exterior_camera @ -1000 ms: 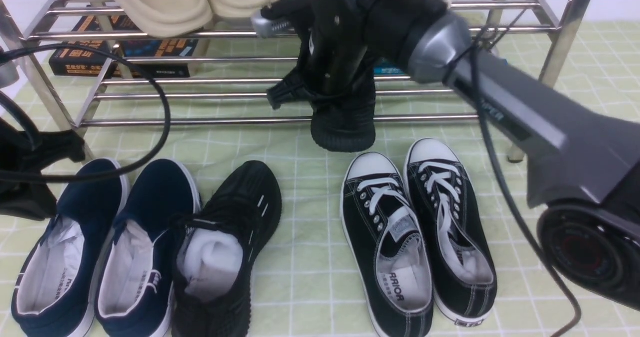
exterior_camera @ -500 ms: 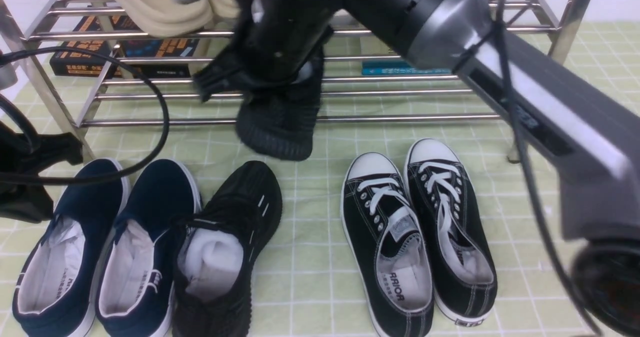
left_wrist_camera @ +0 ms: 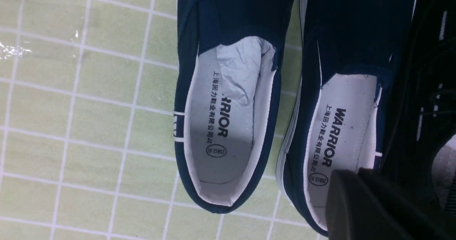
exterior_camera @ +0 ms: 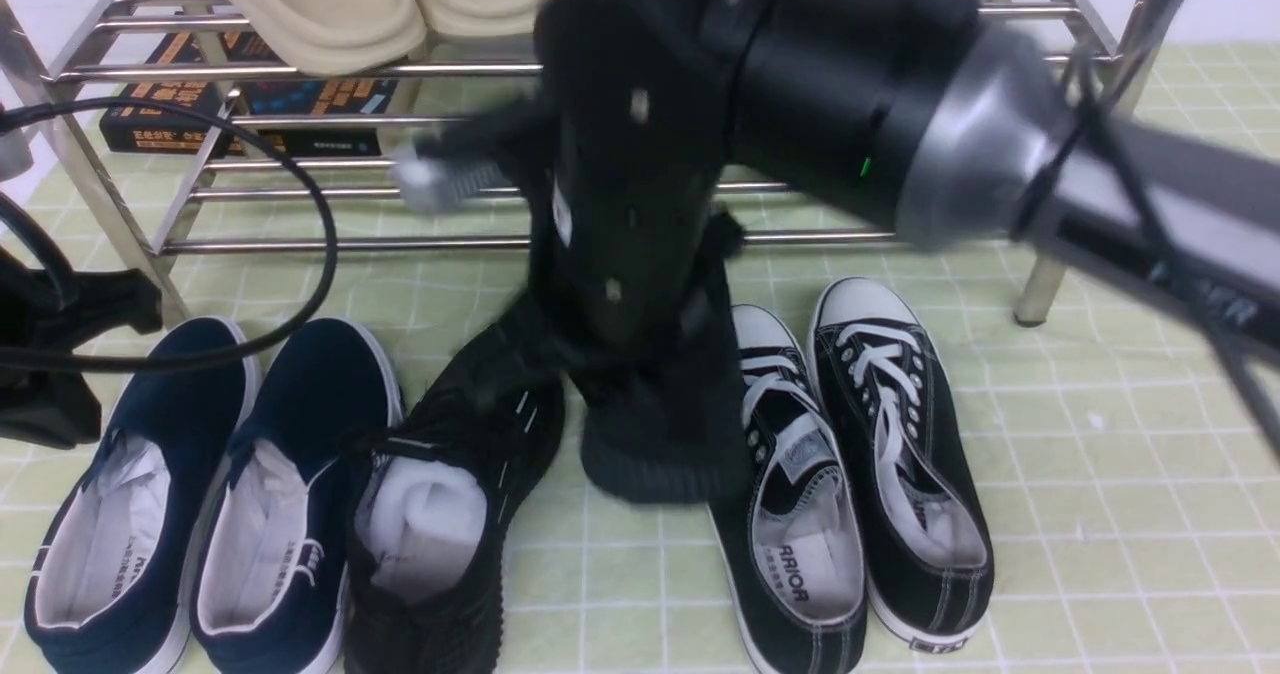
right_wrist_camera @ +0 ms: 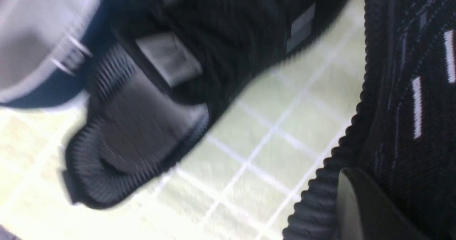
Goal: Take the shoes off the shelf with your hand from the green coffee tablecloth.
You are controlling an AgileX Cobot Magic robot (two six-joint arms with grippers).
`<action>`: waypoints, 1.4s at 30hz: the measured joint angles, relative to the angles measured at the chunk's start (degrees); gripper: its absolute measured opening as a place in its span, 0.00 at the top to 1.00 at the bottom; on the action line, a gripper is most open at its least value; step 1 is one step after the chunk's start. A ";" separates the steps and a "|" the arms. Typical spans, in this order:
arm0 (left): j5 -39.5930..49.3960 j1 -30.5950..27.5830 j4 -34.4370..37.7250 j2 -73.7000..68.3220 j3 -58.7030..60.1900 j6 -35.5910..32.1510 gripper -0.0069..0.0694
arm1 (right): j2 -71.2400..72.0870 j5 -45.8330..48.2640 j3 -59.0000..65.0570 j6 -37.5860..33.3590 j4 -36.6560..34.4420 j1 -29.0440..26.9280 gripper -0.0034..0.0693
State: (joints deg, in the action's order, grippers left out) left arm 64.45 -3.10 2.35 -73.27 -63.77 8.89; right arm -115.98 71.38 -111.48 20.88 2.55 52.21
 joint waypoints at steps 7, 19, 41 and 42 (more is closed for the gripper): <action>0.00 0.00 -0.05 0.00 0.00 0.00 0.84 | 0.07 -9.95 9.39 11.30 0.02 0.53 0.93; -0.21 0.00 -0.07 0.00 0.00 0.00 0.84 | 0.09 -13.52 9.98 17.80 -6.91 0.47 0.89; 0.97 0.00 -0.12 0.00 0.00 0.00 0.84 | 0.09 -2.60 -0.32 16.29 -9.46 0.11 0.51; 0.99 0.00 -0.12 0.00 0.00 0.00 0.84 | 0.14 -1.60 -2.72 13.94 -8.70 -0.19 0.51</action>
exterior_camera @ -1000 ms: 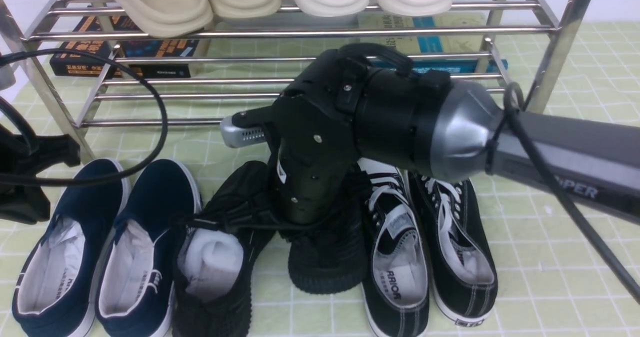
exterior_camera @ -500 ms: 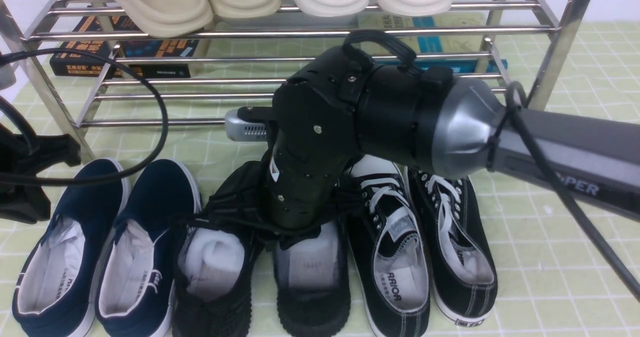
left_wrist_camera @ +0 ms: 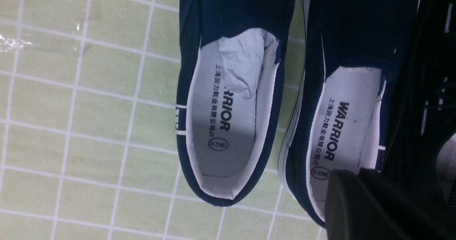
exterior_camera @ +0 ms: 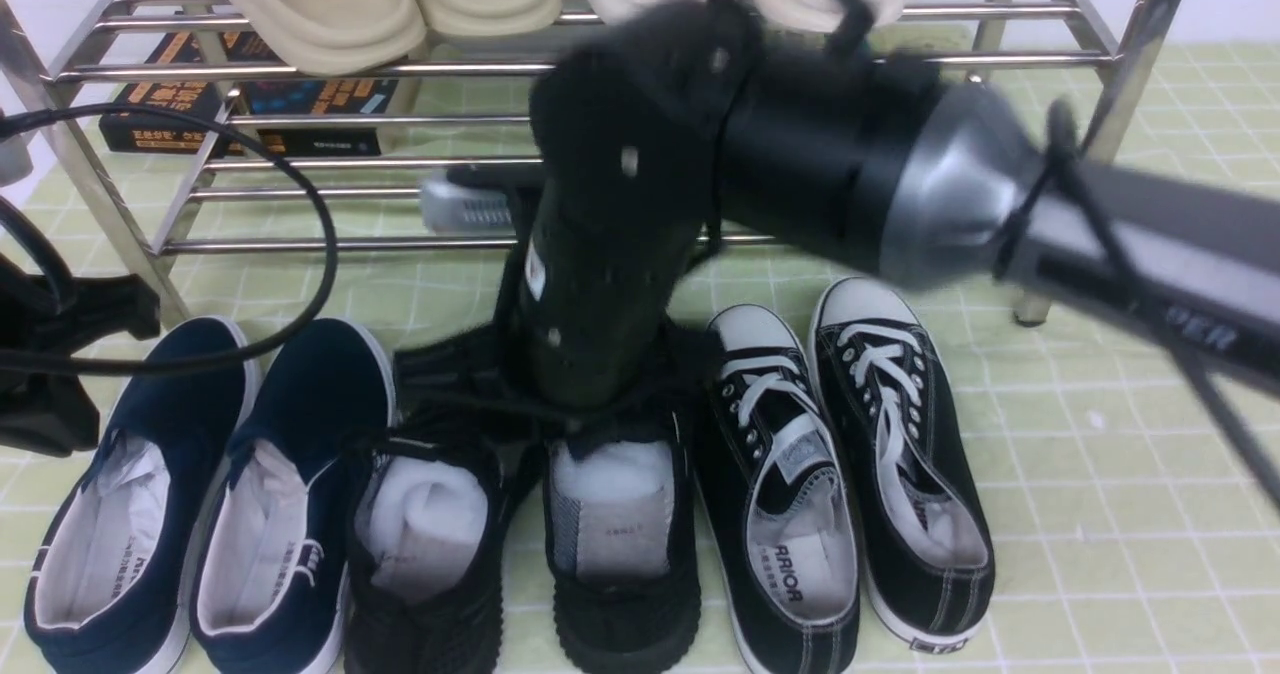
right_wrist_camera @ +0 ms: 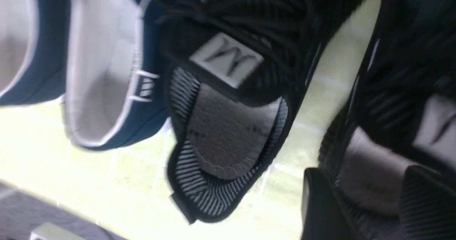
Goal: Take the shoes off the shelf with your hand from the green coffee tablecloth.
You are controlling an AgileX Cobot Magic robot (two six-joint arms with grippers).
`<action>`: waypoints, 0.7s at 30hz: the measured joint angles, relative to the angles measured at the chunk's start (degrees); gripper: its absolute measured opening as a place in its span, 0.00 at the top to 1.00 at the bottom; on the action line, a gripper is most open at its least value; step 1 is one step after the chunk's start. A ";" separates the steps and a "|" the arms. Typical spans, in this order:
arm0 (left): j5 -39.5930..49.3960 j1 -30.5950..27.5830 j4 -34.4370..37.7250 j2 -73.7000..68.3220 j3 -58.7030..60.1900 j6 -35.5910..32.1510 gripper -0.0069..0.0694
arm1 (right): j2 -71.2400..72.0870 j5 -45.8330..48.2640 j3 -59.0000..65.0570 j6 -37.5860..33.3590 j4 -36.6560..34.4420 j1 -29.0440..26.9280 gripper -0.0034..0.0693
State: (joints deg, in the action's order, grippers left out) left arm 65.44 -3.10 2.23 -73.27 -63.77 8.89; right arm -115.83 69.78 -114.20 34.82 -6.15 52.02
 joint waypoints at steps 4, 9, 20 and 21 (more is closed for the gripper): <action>0.11 0.00 -0.07 0.00 0.00 0.00 0.84 | 1.96 0.59 -2.87 -8.70 1.83 -1.79 0.52; 0.16 0.00 -0.14 0.00 0.00 0.00 0.84 | 6.26 1.34 -1.01 -15.57 0.16 -4.18 0.62; -0.39 0.00 -1.10 0.00 0.00 0.00 0.84 | 37.37 1.68 23.50 -23.45 0.42 -5.11 0.91; -0.76 0.00 -1.15 0.00 0.00 0.00 0.84 | 41.01 1.68 26.99 -23.45 0.85 -5.11 0.92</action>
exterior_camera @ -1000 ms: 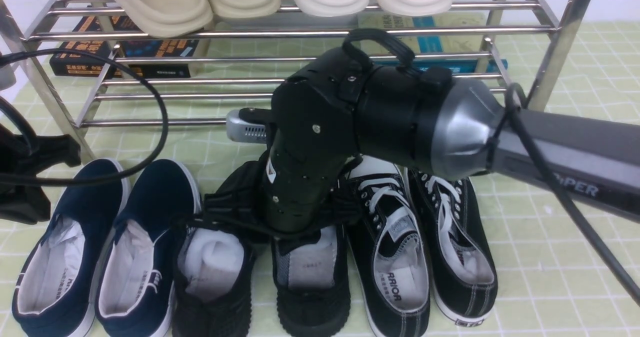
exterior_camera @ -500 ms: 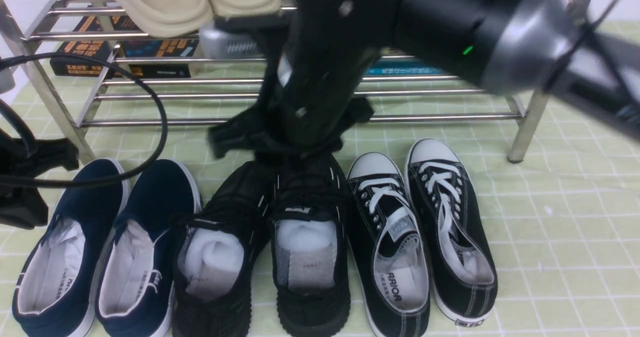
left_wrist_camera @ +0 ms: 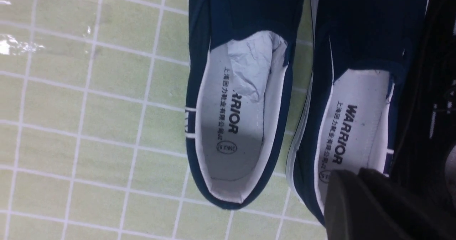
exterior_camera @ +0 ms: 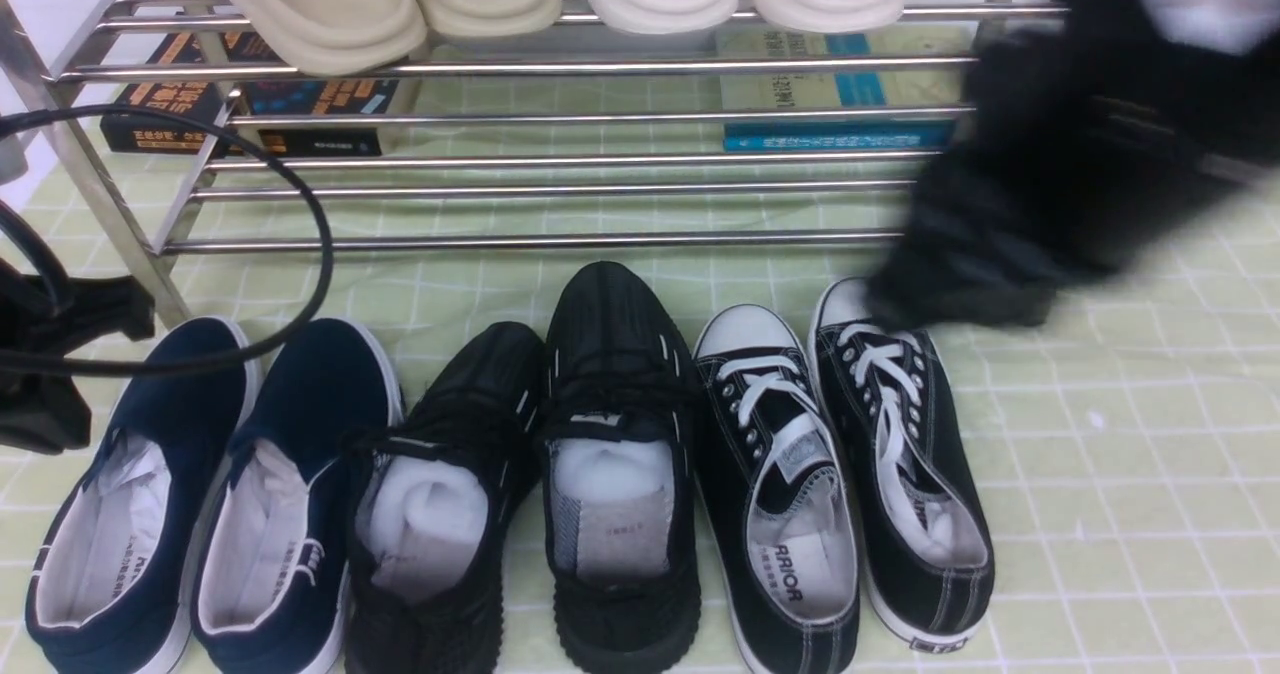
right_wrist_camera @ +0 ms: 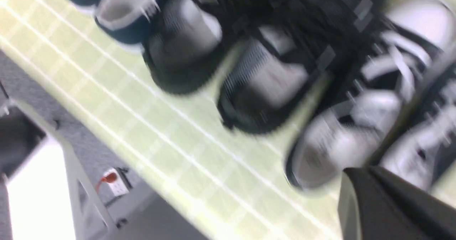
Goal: Take the shoes off the shelf with your hand from the green coffee tablecloth.
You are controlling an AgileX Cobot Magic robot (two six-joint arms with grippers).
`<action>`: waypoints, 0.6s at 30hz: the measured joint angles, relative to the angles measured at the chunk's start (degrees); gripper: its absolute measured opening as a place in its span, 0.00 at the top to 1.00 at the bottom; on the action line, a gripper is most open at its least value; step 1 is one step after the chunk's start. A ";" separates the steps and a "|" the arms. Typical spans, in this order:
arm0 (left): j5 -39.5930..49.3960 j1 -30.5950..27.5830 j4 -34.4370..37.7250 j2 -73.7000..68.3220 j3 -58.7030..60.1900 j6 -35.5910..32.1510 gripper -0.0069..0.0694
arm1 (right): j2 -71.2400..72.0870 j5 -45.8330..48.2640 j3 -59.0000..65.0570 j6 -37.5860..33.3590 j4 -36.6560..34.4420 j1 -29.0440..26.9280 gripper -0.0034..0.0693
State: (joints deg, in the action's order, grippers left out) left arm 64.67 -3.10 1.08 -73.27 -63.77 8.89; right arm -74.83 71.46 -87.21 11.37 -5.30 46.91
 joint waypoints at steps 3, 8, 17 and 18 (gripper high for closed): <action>-1.27 0.00 -0.05 0.00 0.00 0.00 0.84 | 11.69 -1.31 13.65 -0.17 1.17 -0.05 0.95; -1.66 0.00 -0.19 0.00 0.00 0.00 0.84 | 29.36 -22.76 36.77 -0.27 1.22 -0.05 0.96; -1.60 0.00 -0.30 0.00 0.00 -3.21 0.84 | 44.07 -51.58 57.38 -0.39 3.27 -0.05 0.96; -1.60 0.00 -0.30 0.00 0.00 -3.27 0.84 | 44.08 -51.87 57.56 -0.39 3.42 -0.05 0.96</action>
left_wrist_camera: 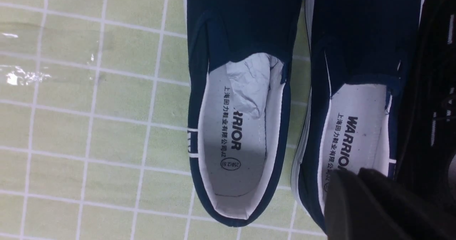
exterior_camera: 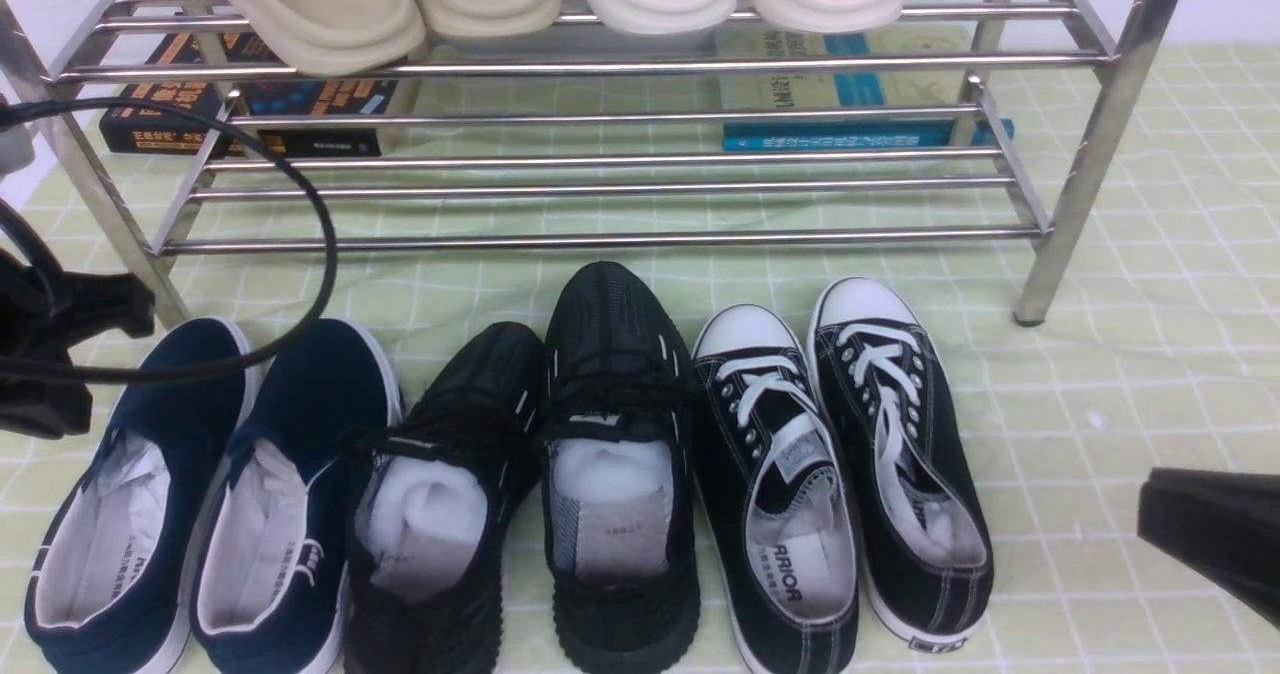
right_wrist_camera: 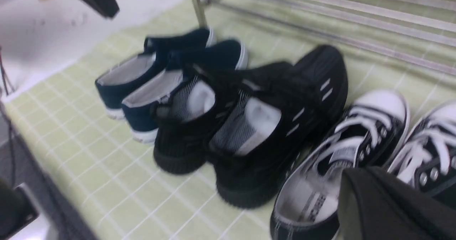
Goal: Take the shoes off the shelf with your hand from the green coffee tablecloth.
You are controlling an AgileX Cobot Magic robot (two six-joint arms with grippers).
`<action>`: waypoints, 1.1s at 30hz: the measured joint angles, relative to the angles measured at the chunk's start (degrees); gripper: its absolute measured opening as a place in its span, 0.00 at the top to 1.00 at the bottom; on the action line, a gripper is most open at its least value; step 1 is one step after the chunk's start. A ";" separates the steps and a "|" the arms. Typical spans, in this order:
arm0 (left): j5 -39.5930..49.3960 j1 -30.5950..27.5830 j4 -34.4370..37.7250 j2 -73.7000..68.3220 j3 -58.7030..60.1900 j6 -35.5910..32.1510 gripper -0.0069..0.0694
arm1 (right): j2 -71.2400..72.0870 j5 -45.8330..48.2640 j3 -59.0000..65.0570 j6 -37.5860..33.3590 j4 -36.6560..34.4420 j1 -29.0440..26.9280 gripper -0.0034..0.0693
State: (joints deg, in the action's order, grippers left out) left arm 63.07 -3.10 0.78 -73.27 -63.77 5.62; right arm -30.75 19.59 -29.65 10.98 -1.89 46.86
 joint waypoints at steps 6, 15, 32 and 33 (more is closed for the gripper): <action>0.40 0.00 -3.00 0.00 0.00 -0.98 0.84 | 0.12 -4.09 1.22 -0.05 0.88 0.00 0.96; 3.84 0.00 -5.13 0.00 0.00 -0.75 0.83 | 0.12 -4.11 1.39 -0.05 1.01 0.00 0.95; 5.13 0.00 -7.37 0.00 0.00 0.33 0.81 | 8.27 -2.64 10.08 -0.16 0.57 -4.70 0.94; 5.13 0.00 -7.23 0.00 0.00 0.33 0.81 | 9.62 -2.28 11.33 -0.16 0.57 -6.82 0.94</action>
State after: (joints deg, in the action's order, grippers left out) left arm 68.20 -3.10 -6.44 -73.27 -63.77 5.95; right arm -21.12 17.31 -18.33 10.81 -1.32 40.04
